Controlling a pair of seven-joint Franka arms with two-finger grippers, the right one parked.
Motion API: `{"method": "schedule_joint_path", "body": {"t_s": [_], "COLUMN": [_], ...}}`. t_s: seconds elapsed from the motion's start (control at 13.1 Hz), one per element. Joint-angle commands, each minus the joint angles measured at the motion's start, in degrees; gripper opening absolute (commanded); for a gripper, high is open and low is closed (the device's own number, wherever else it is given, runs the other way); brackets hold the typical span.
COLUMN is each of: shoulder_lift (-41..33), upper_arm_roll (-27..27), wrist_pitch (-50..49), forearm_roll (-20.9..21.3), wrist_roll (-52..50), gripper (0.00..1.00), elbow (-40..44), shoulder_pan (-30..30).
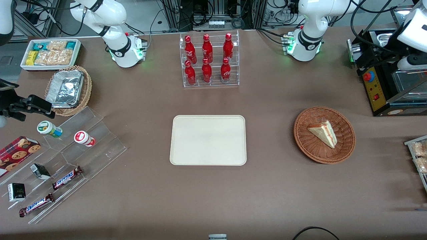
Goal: Place sandwich from basket to tray
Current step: 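Move the left gripper from rest toward the wicker basket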
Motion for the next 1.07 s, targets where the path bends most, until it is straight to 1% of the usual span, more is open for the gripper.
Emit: {"method": "schedule_joint_path", "body": {"t_s": [0.0, 0.23, 0.3, 0.38, 0.46, 0.68, 0.84, 0.99], "shoulder_lift": [2.1, 4.0, 4.7, 5.8, 6.1, 7.4, 8.4, 9.6], "upper_arm_roll": [-0.8, -0.7, -0.7, -0.7, -0.7, -0.7, -0.5, -0.3], "wrist_pitch": [-3.1, -3.1, -2.9, -1.9, -0.3, 5.0, 10.7, 16.8], "forearm_roll": [-0.2, -0.3, 0.1, 1.5, 2.9, 3.1, 3.1, 3.1], "wrist_roll": [1.3, 0.3, -1.9, -4.9, -6.5, -15.5, -19.2, -25.5], "gripper": [1.00, 1.00, 1.00, 1.00, 1.00, 1.00, 1.00, 1.00], "elbow": [3.4, 3.4, 2.4, 1.1, -0.2, -4.9, -9.4, -14.3], "shoulder_pan": [1.2, 1.2, 1.1, 1.1, 1.0, 1.1, 1.2, 1.3]}}
